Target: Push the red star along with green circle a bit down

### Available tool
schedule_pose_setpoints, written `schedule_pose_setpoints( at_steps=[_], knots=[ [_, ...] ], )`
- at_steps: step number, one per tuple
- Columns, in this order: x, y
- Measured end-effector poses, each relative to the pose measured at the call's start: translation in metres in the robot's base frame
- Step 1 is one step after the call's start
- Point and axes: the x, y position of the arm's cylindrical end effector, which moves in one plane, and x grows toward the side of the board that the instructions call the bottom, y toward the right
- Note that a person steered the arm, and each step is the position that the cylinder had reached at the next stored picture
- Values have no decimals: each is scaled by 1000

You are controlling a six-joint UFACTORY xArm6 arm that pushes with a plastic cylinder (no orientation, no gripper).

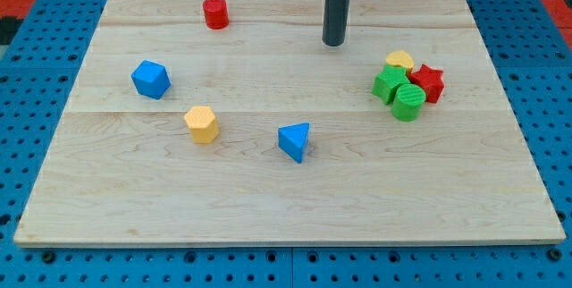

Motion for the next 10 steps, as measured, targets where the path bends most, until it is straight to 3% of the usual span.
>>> schedule_pose_setpoints(
  at_steps=[3, 4, 6, 10],
  knots=[
    [0, 118],
    [33, 138],
    [57, 170],
    [99, 95]
  ],
)
